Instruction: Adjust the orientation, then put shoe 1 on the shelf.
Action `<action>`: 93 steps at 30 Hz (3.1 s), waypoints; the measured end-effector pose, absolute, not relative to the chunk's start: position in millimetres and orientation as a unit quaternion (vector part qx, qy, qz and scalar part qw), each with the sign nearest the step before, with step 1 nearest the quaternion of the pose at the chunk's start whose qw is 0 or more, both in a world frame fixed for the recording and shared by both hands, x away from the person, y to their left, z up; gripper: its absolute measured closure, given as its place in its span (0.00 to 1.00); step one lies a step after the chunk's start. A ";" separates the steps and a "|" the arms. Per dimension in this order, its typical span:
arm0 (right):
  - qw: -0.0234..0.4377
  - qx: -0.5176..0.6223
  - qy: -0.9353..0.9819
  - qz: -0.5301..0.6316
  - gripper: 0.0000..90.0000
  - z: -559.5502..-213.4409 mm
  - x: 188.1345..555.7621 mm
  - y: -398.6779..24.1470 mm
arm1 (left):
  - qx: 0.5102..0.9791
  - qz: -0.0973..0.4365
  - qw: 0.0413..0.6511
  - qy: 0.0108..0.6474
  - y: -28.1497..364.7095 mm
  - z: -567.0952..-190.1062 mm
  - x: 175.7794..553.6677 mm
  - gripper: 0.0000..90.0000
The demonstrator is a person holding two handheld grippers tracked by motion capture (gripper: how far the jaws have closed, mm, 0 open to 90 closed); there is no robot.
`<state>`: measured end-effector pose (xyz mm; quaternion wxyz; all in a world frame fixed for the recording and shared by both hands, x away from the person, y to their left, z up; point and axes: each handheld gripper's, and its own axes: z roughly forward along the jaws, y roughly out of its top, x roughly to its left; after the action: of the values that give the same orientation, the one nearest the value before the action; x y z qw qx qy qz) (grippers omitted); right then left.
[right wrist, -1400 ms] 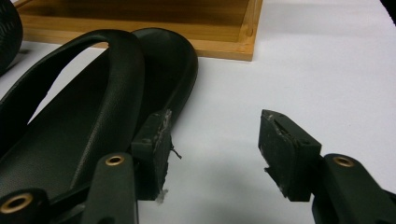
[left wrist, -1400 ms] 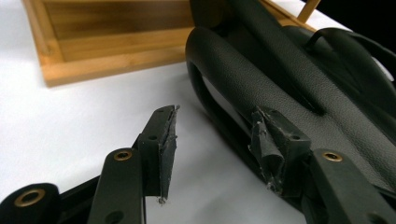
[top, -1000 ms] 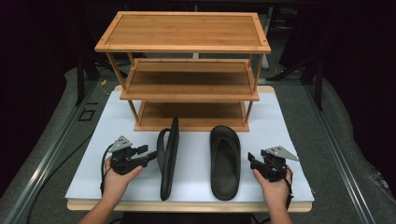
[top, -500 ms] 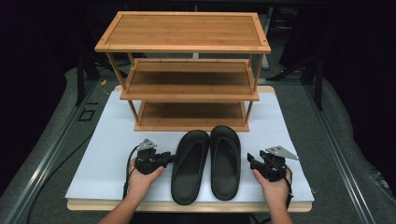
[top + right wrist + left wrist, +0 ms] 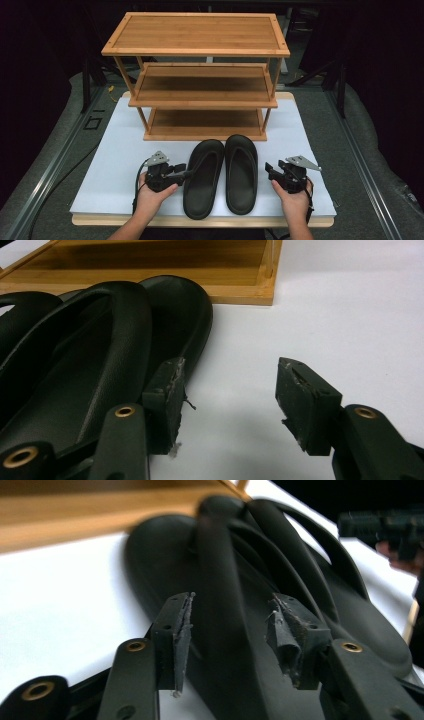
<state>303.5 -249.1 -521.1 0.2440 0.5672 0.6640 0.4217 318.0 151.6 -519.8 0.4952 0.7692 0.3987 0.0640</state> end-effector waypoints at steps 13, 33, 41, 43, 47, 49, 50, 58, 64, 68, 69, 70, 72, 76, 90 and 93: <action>0.232 0.559 0.667 0.434 0.52 -520.7 303.2 -251.5 | 0.779 0.061 0.474 0.405 142.3 -528.1 318.5 0.75; 0.236 0.563 0.666 0.428 0.52 -522.1 301.6 -251.6 | 0.775 0.128 0.448 0.428 179.3 -518.4 315.0 0.82; 0.249 0.562 0.661 0.431 0.53 -521.6 298.6 -254.3 | 0.761 0.133 0.460 0.437 184.9 -519.5 308.9 0.76; 0.255 0.559 0.664 0.426 0.53 -522.9 298.2 -255.4 | 0.765 0.138 0.454 0.436 183.2 -521.8 306.7 0.75; 0.265 0.566 0.666 0.406 0.53 -527.0 295.8 -259.9 | 0.761 0.149 0.453 0.441 183.2 -525.9 305.1 0.75; 0.264 0.563 0.665 0.413 0.53 -526.2 292.6 -263.4 | 0.763 0.150 0.448 0.442 182.9 -528.0 305.9 0.75; 0.266 0.563 0.664 0.415 0.53 -525.4 290.9 -265.0 | 0.763 0.151 0.448 0.442 183.4 -528.3 305.6 0.75; 0.275 0.577 0.639 0.428 0.53 -521.4 281.7 -270.8 | 0.767 0.172 0.437 0.436 182.6 -523.8 303.8 0.87; 0.282 0.573 0.638 0.429 0.54 -519.6 280.7 -269.2 | 0.767 0.182 0.433 0.438 182.2 -522.2 303.7 0.91; 0.280 0.576 0.638 0.429 0.54 -520.1 281.3 -269.9 | 0.763 0.176 0.437 0.443 185.0 -520.4 306.4 0.92; 0.281 0.575 0.637 0.430 0.54 -520.0 281.2 -270.1 | 0.763 0.180 0.436 0.442 185.7 -519.3 307.1 0.92; 0.280 0.576 0.635 0.431 0.54 -519.8 280.9 -270.2 | 0.761 0.183 0.437 0.443 186.4 -518.2 307.4 0.93; 0.282 0.578 0.634 0.430 0.54 -519.6 280.5 -270.5 | 0.757 0.185 0.439 0.446 188.3 -516.1 308.7 0.93; 0.285 0.575 0.633 0.433 0.54 -518.6 279.0 -270.9 | 0.750 0.183 0.446 0.452 192.9 -513.0 311.4 0.94; 0.283 0.584 0.626 0.433 0.54 -520.3 279.5 -271.9 | 0.726 0.194 0.482 0.450 202.8 -490.7 308.0 0.94; 0.283 0.584 0.626 0.432 0.54 -521.7 280.3 -271.6 | 0.714 0.195 0.498 0.452 208.7 -481.9 306.7 0.94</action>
<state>280.3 -271.6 -521.7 0.2834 0.5838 0.6261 0.4322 306.7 208.7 -481.9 0.4979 0.7135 0.4525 0.1955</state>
